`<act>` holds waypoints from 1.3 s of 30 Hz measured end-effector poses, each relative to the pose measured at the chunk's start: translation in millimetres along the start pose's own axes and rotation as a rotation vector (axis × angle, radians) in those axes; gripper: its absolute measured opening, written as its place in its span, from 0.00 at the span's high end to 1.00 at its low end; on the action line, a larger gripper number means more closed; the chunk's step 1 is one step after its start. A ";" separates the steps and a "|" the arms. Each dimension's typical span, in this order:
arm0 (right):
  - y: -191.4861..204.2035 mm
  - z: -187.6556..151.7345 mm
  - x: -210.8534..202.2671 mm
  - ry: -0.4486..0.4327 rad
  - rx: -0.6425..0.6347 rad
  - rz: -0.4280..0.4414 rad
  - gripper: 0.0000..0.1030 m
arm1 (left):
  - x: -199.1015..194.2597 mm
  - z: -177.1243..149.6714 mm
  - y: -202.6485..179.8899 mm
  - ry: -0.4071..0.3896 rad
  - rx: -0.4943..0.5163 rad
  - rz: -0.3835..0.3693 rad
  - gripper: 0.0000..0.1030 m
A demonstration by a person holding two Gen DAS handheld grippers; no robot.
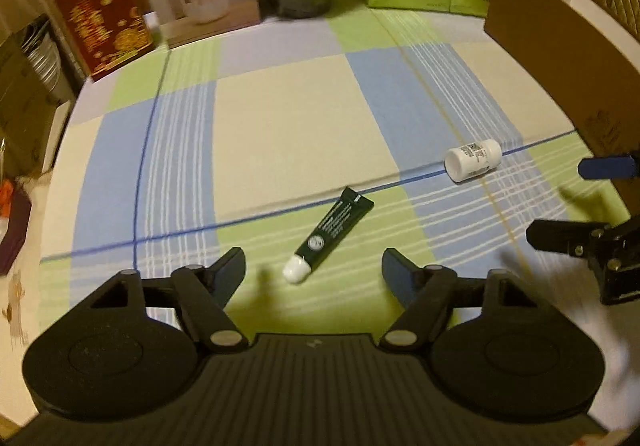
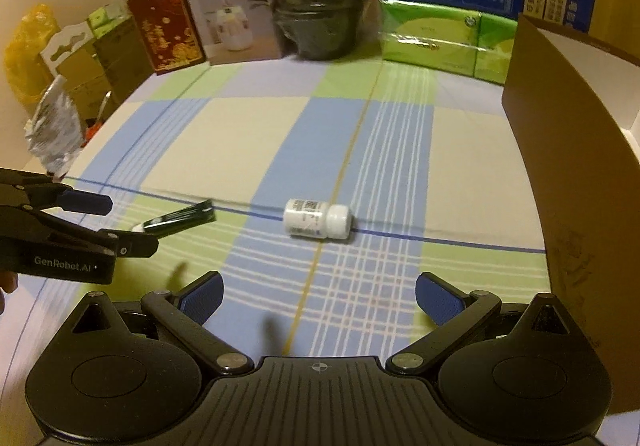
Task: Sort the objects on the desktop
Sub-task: 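Grasp the dark green tube with the left tool while the right tool grasps the white pill bottle, then carry the green tube and pill bottle with both tools over the open box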
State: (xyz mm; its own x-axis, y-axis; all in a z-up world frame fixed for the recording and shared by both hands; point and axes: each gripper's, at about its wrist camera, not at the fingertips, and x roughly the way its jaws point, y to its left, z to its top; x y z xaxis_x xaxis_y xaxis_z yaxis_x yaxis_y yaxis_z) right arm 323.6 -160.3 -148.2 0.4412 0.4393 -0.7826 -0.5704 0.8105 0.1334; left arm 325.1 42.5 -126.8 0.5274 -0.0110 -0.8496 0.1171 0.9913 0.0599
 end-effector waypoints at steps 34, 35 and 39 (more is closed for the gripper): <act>7.1 26.0 60.8 -0.003 -0.044 -0.069 0.57 | 15.6 -9.2 38.7 0.063 -0.279 0.038 0.86; 7.0 25.3 60.4 -0.005 -0.052 -0.070 0.57 | 16.0 -9.2 37.3 0.063 -0.272 0.040 0.86; 7.5 22.0 56.9 0.005 -0.062 -0.059 0.57 | 18.0 -7.8 34.5 0.066 -0.248 0.046 0.86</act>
State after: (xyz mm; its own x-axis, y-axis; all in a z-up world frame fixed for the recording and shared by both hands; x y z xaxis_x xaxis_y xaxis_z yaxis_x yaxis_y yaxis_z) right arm 359.7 -120.7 -178.3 0.4716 0.3896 -0.7911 -0.5856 0.8091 0.0493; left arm 332.1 77.5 -144.1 0.4708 0.0353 -0.8815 -0.1201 0.9925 -0.0244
